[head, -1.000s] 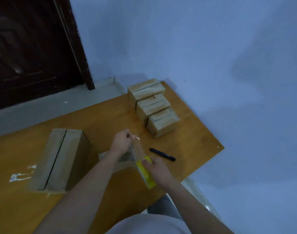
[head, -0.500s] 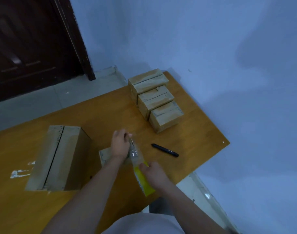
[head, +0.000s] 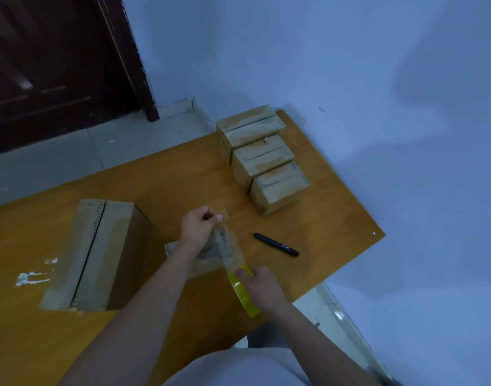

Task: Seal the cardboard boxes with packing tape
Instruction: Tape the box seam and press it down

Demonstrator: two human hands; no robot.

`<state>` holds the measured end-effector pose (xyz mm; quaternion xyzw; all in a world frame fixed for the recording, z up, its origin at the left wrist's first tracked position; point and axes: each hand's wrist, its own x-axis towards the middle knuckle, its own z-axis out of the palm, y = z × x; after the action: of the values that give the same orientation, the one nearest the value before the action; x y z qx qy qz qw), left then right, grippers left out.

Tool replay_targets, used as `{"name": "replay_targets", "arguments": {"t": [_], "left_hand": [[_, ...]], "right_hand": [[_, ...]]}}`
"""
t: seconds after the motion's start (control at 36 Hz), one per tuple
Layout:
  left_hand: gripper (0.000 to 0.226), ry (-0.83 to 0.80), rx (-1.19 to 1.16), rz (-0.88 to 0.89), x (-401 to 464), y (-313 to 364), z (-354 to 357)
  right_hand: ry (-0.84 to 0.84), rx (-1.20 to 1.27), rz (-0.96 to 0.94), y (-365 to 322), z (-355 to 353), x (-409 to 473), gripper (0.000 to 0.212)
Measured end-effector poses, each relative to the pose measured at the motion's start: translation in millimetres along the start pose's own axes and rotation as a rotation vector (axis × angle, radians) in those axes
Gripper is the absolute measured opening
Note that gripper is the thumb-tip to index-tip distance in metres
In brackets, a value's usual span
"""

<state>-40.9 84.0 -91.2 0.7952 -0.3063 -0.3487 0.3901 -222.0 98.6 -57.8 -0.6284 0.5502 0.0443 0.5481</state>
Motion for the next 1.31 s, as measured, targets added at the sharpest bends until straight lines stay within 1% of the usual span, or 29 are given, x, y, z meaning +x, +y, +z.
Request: {"name": "replay_targets", "arguments": {"t": [0.14, 0.28, 0.36, 0.53, 0.61, 0.69, 0.75, 0.81, 0.86, 0.94, 1.06, 1.11, 1.17, 1.19, 1.22, 1.28, 1.31], "left_hand": [[0.019, -0.020, -0.031, -0.036, 4, -3, 0], [0.024, -0.047, -0.019, -0.040, 6, -4, -1], [0.023, -0.040, -0.013, -0.041, 7, -4, -1], [0.021, -0.024, -0.059, -0.037, 5, -4, -1], [0.020, -0.016, -0.059, -0.032, 5, -5, -2], [0.019, -0.018, -0.037, -0.022, 5, -4, -2], [0.018, -0.021, -0.014, -0.023, 5, -5, -1], [0.018, -0.016, 0.014, -0.033, 6, -5, -1], [0.018, -0.019, 0.050, -0.061, 7, -4, 0], [0.016, -0.062, 0.119, -0.113, 9, 0, 1], [0.017, -0.150, 0.154, -0.199, 13, 6, -2], [0.016, -0.194, 0.196, -0.242, 16, 9, -3], [0.022, -0.230, 0.241, -0.292, 20, 12, -5], [0.025, -0.256, 0.272, -0.319, 21, 13, -6], [0.026, -0.281, 0.303, -0.347, 21, 15, -6], [0.019, -0.321, 0.344, -0.403, 22, 18, -7], [0.013, -0.333, 0.356, -0.425, 23, 20, -8]], "right_hand": [[-0.028, -0.021, 0.015, 2, 3, 3, 0.025], [-0.022, -0.013, 0.041, 4, 7, 5, 0.024], [-0.011, -0.043, 0.036, 4, 8, 6, 0.028], [-0.004, -0.060, 0.018, 4, 8, 7, 0.023], [0.001, -0.080, 0.014, 4, 7, 8, 0.027], [0.010, -0.075, 0.023, 6, 7, 9, 0.039], [0.001, -0.065, 0.027, 6, 7, 9, 0.040], [-0.021, -0.050, 0.044, 5, 9, 10, 0.037], [-0.038, -0.033, 0.064, 5, 12, 11, 0.029], [-0.041, -0.013, 0.080, 3, 15, 14, 0.025], [-0.043, -0.034, 0.100, -3, 14, 19, 0.031], [-0.057, -0.016, 0.093, -7, 13, 18, 0.028], [-0.038, 0.012, 0.112, -11, 12, 14, 0.042], [-0.030, 0.022, 0.124, -11, 12, 14, 0.046], [-0.027, 0.025, 0.123, -10, 12, 14, 0.045], [-0.045, 0.020, 0.132, -11, 11, 15, 0.037], [-0.041, 0.014, 0.144, -11, 11, 15, 0.041]]}}
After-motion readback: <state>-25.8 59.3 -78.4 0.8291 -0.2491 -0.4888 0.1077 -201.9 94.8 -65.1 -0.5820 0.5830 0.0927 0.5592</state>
